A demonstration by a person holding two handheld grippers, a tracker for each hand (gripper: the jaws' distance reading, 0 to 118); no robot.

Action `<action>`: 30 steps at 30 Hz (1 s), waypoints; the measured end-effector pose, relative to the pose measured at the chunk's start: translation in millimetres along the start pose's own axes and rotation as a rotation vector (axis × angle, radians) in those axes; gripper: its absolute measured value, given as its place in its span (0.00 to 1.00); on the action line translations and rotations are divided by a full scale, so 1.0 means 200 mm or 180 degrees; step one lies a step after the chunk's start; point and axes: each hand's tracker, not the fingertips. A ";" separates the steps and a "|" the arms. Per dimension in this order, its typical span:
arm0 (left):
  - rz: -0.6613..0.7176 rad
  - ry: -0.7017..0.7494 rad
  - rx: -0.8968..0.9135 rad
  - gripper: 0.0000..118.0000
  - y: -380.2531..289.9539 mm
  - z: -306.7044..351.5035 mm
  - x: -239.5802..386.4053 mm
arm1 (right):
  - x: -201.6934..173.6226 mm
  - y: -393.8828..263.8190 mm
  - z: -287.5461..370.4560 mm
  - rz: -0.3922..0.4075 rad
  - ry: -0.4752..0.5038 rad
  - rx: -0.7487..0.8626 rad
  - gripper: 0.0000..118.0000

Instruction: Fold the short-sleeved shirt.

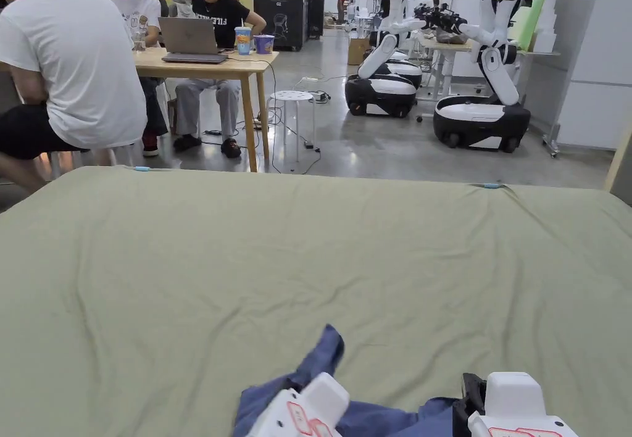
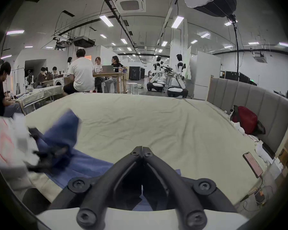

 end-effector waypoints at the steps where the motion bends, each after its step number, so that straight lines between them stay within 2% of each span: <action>1: 0.0046 -0.0099 -0.0094 0.08 -0.01 -0.02 0.02 | 0.02 -0.01 0.01 -0.0013 -0.0013 -0.0014 0.00; 2: 0.0134 -0.0178 -0.0183 0.13 -0.02 -0.04 0.04 | 0.03 -0.02 0.01 -0.0023 -0.0016 -0.0029 0.00; 4: 0.0229 -0.0211 -0.0270 0.17 -0.03 -0.05 0.05 | 0.06 -0.05 0.02 -0.0017 -0.0017 -0.0056 0.00; 5: 0.0281 -0.0237 -0.0234 0.35 -0.03 -0.05 0.02 | 0.07 -0.06 0.02 -0.0015 -0.0018 -0.0066 0.00; 6: 0.0421 -0.0363 -0.0121 0.62 -0.02 -0.01 -0.02 | 0.09 -0.07 0.01 -0.0029 -0.0009 -0.0082 0.00; 7: 0.0592 -0.0430 0.0002 0.82 0.00 0.02 -0.06 | 0.09 -0.08 0.00 -0.0064 0.0010 -0.0102 0.00; 8: 0.0850 -0.0513 0.0141 0.90 0.03 0.08 -0.13 | 0.10 -0.08 0.00 -0.0093 0.0025 -0.0119 0.00; 9: 0.1117 -0.0560 0.0305 0.87 0.06 0.14 -0.19 | 0.10 -0.09 -0.01 -0.0100 0.0033 -0.0128 0.00; 11: 0.1638 -0.0608 0.0596 0.86 0.05 0.21 -0.33 | 0.09 -0.09 -0.01 -0.0096 0.0046 -0.0137 0.00; 13: 0.2318 -0.0693 0.0493 0.86 0.01 0.19 -0.45 | 0.09 -0.10 -0.02 -0.0117 0.0071 -0.0143 0.00; 15: 0.2839 -0.0553 0.0302 0.82 -0.07 0.12 -0.53 | 0.08 -0.11 -0.02 -0.0151 0.0090 -0.0148 0.00; 16: 0.3038 -0.0458 0.0109 0.73 -0.11 0.07 -0.55 | 0.08 -0.11 -0.03 -0.0158 0.0098 -0.0155 0.00; 17: 0.3180 -0.0466 0.0004 0.54 -0.14 0.04 -0.54 | 0.07 -0.11 -0.03 -0.0159 0.0100 -0.0160 0.00; 19: 0.3342 -0.0602 -0.0109 0.09 -0.21 -0.04 -0.51 | 0.07 -0.11 -0.03 -0.0162 0.0105 -0.0176 0.00; 20: 0.3401 -0.0706 -0.0189 0.00 -0.22 -0.07 -0.49 | 0.07 -0.11 -0.03 -0.0163 0.0110 -0.0183 0.00; 23: 0.3379 -0.1088 -0.0244 0.00 -0.20 -0.10 -0.35 | 0.07 -0.12 -0.03 -0.0145 0.0097 -0.0185 0.00; 27: 0.3097 -0.1501 -0.0282 0.00 -0.09 -0.11 -0.11 | 0.08 -0.11 -0.03 -0.0148 0.0062 -0.0192 0.00; 30: 0.2874 -0.1637 -0.0374 0.00 -0.01 -0.14 0.04 | 0.09 -0.11 -0.02 -0.0145 0.0039 -0.0195 0.00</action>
